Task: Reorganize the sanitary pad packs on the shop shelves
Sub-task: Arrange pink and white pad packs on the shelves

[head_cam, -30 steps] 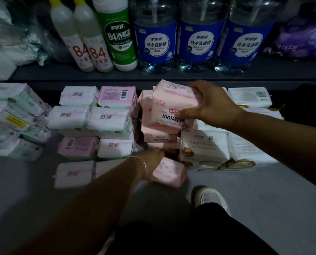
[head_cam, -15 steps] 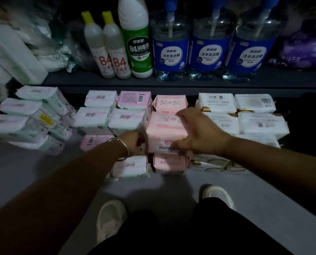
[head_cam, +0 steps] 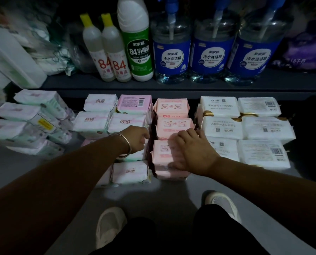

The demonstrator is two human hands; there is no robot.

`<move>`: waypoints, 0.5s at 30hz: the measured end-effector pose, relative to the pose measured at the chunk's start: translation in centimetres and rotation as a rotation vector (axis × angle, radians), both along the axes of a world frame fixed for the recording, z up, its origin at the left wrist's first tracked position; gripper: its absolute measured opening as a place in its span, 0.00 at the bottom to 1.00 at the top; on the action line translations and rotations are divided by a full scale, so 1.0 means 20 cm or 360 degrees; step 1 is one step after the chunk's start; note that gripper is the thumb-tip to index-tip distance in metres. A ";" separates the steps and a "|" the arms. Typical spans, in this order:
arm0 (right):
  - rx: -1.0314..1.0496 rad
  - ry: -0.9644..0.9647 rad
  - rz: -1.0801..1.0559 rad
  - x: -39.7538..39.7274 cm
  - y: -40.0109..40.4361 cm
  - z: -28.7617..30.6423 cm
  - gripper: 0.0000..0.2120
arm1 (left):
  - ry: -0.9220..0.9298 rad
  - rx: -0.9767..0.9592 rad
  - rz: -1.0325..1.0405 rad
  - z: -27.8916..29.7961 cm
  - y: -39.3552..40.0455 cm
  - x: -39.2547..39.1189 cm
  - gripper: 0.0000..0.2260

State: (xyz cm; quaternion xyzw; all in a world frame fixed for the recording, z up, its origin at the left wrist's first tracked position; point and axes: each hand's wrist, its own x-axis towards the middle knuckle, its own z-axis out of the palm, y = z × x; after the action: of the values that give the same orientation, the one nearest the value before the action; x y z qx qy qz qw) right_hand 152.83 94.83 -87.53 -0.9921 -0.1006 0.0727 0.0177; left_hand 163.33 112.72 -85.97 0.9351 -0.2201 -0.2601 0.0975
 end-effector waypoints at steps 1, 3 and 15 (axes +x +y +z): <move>0.0062 0.0016 -0.0017 0.00 0.00 0.02 0.34 | -0.0002 -0.0010 -0.0017 0.01 -0.01 0.01 0.15; 0.0163 0.0016 -0.0043 0.02 0.00 0.06 0.31 | -0.0024 -0.0016 -0.0059 0.05 -0.03 0.02 0.15; 0.0387 0.0201 0.0098 0.42 0.18 0.46 0.24 | -0.0036 0.0005 -0.0063 0.45 0.22 0.21 0.21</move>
State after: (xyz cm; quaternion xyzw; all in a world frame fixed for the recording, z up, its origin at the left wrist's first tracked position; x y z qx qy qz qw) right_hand 161.18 98.50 -78.24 -0.9725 -0.1377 0.1227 0.1420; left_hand 167.52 117.20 -76.99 0.9336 -0.2394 -0.2516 0.0884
